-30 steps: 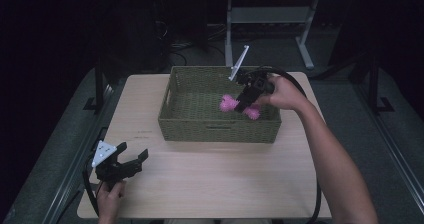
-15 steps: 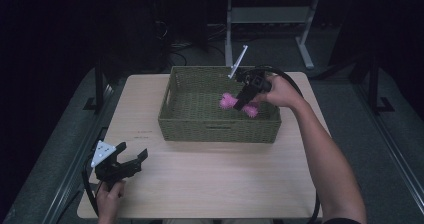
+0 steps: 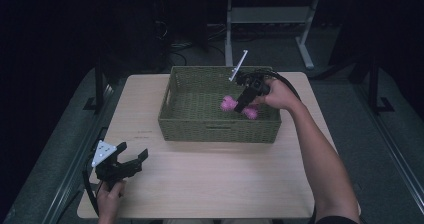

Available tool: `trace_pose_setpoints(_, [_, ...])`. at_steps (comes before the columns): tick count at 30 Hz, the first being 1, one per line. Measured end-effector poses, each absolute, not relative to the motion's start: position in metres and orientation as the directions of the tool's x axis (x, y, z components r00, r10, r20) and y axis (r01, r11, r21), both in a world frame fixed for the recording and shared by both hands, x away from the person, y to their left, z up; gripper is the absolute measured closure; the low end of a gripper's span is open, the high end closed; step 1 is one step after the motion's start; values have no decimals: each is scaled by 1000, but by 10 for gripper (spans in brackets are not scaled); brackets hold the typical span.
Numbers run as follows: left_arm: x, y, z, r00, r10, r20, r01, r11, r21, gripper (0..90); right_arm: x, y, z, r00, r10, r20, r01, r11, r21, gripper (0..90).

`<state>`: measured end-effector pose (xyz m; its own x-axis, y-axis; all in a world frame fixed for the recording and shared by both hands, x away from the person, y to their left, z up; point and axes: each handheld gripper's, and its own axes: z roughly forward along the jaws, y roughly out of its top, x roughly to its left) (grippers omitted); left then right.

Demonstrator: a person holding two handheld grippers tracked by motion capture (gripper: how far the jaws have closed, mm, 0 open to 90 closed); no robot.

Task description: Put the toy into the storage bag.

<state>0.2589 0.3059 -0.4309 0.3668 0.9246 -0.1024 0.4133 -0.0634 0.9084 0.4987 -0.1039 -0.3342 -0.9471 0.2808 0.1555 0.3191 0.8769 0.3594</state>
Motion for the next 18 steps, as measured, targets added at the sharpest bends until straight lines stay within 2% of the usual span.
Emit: trace_pose_setpoints(18, [259, 306, -431, 365, 925, -107, 415, -59, 908, 130, 500, -105, -362, -935, 293, 199, 345, 876, 337, 577])
